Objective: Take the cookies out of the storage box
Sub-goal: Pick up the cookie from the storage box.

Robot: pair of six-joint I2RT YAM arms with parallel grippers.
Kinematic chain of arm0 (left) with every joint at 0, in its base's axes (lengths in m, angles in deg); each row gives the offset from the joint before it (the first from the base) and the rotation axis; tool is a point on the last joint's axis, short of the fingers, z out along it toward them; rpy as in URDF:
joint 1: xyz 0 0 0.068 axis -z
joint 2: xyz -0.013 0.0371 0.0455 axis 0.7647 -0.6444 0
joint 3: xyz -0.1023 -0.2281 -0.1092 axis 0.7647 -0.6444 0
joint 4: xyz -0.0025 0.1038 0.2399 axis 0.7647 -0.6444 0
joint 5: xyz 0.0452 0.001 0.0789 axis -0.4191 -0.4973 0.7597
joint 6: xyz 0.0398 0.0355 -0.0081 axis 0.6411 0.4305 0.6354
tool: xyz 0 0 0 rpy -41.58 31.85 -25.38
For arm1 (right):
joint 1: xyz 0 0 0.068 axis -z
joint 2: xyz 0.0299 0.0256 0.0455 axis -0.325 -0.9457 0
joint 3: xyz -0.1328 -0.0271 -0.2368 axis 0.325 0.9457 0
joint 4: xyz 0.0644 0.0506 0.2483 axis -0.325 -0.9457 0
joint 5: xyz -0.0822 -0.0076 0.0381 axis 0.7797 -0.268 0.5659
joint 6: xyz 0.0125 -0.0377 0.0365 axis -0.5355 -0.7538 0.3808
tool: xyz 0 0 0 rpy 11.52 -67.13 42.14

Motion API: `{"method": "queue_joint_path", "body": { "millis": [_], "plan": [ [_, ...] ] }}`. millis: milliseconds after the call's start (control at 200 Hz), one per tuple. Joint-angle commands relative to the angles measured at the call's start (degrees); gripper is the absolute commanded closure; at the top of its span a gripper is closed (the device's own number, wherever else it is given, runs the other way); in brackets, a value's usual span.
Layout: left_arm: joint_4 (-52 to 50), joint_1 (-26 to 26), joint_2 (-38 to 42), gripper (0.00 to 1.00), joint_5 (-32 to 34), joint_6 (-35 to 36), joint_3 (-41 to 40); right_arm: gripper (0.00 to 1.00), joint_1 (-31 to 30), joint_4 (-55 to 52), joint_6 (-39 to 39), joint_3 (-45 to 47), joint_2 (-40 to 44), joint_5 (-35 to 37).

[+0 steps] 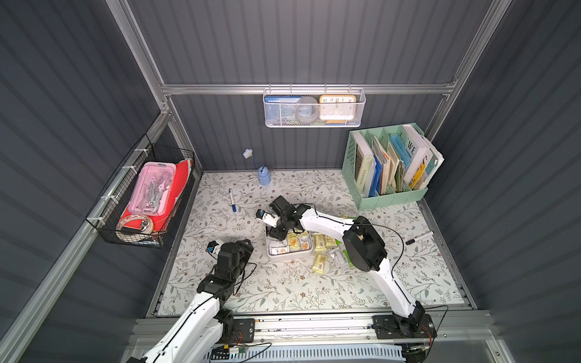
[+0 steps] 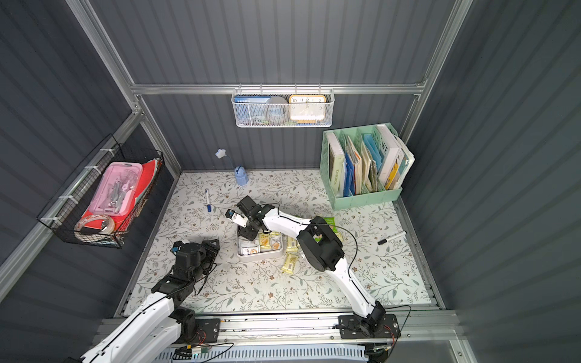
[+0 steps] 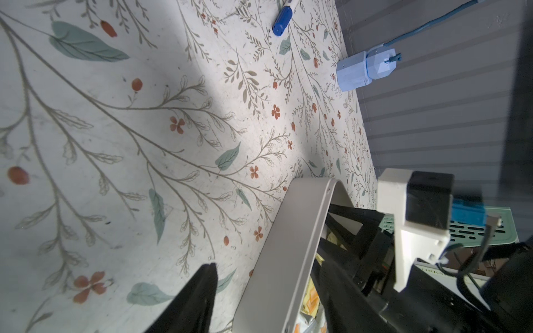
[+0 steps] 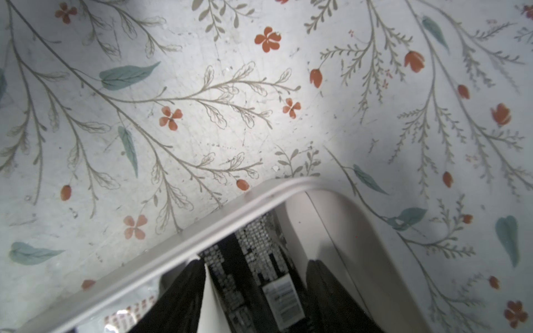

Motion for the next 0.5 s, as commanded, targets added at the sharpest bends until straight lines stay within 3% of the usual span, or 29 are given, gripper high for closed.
{"method": "queue_joint_path", "body": {
  "millis": [0,155,340,495],
  "plan": [
    [-1.5,0.2,-0.2,0.38,0.9,-0.4,0.3,0.41,0.3,-3.7,0.7,-1.9,-1.8,-2.0],
    [-1.6,0.1,-1.0,0.38,0.5,0.7,1.2,0.44,0.4,-4.4,1.7,-2.2,-2.4,-2.3],
    [-2.1,0.1,-1.1,0.38,0.8,1.3,2.1,0.6,0.3,-4.3,2.4,-1.3,-1.2,-4.3],
    [-2.5,0.1,-1.5,0.38,1.1,1.7,2.8,0.66,0.1,-3.7,3.1,-0.4,0.5,-4.1]
  ]
}}
